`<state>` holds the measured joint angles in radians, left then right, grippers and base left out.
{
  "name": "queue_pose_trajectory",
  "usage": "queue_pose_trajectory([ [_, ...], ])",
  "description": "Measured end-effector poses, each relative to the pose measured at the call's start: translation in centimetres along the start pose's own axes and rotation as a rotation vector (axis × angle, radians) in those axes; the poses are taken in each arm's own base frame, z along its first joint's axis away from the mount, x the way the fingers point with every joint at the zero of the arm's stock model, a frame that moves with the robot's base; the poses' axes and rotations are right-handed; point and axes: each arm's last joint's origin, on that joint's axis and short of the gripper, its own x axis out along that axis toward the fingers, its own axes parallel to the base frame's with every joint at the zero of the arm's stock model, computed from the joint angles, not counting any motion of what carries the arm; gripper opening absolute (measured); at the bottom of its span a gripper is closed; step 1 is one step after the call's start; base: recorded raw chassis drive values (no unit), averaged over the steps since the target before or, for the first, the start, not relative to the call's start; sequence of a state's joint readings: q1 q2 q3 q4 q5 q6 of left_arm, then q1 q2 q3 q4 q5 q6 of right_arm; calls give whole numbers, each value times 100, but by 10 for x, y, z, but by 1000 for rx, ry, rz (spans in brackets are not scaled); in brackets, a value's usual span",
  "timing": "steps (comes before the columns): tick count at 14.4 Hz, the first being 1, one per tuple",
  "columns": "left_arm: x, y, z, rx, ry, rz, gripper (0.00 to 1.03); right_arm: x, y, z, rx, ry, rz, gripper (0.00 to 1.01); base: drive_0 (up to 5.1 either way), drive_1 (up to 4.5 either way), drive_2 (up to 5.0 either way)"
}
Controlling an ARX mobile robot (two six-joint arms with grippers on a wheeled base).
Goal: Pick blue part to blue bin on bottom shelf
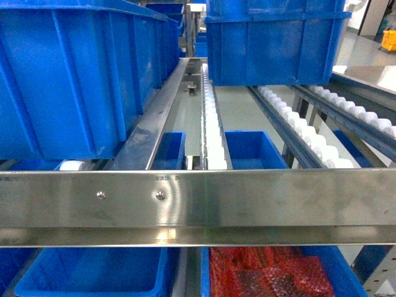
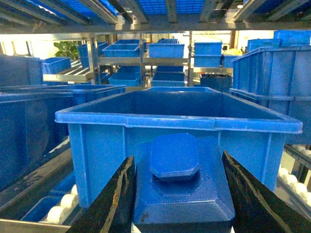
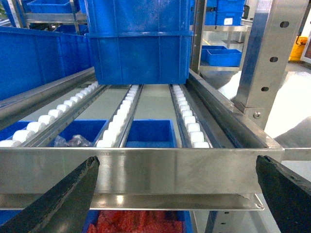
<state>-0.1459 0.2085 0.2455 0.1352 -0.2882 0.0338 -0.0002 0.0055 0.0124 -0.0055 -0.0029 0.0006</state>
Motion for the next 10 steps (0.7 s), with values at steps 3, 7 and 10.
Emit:
queue_pose_trajectory([
  [3, 0, 0, 0, 0, 1, 0, 44, 0, 0, 0, 0, 0, 0, 98, 0, 0, 0],
  [7, 0, 0, 0, 0, 1, 0, 44, 0, 0, 0, 0, 0, 0, 98, 0, 0, 0],
  [10, 0, 0, 0, 0, 1, 0, 44, 0, 0, 0, 0, 0, 0, 98, 0, 0, 0],
])
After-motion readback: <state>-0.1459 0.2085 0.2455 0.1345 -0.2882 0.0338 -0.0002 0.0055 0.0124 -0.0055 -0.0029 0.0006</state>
